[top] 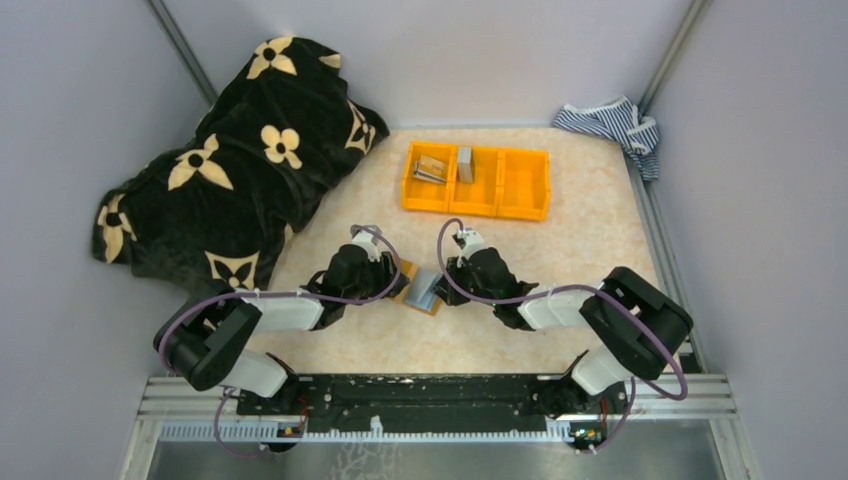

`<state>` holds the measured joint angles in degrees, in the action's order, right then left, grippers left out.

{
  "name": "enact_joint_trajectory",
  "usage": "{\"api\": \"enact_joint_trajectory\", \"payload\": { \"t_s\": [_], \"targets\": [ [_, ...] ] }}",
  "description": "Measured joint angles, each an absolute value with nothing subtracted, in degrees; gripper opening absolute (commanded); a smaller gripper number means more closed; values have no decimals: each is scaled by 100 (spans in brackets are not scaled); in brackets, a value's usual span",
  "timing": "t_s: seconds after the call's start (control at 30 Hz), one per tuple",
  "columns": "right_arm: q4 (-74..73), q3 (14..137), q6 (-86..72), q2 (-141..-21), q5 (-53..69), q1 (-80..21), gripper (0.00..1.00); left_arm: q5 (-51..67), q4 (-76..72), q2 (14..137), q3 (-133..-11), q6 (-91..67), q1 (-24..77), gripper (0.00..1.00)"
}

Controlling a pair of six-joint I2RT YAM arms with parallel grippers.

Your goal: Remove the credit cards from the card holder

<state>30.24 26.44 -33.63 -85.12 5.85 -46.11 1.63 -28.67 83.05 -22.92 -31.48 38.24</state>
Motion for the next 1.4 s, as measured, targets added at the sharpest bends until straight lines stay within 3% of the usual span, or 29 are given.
{"api": "enact_joint_trajectory", "payload": {
  "t_s": [1.4],
  "targets": [
    [2912,2397,-3411,-8438,375,-4637,0,167,-2869,8302,-2292,-3146,3824,54]
  ]
}}
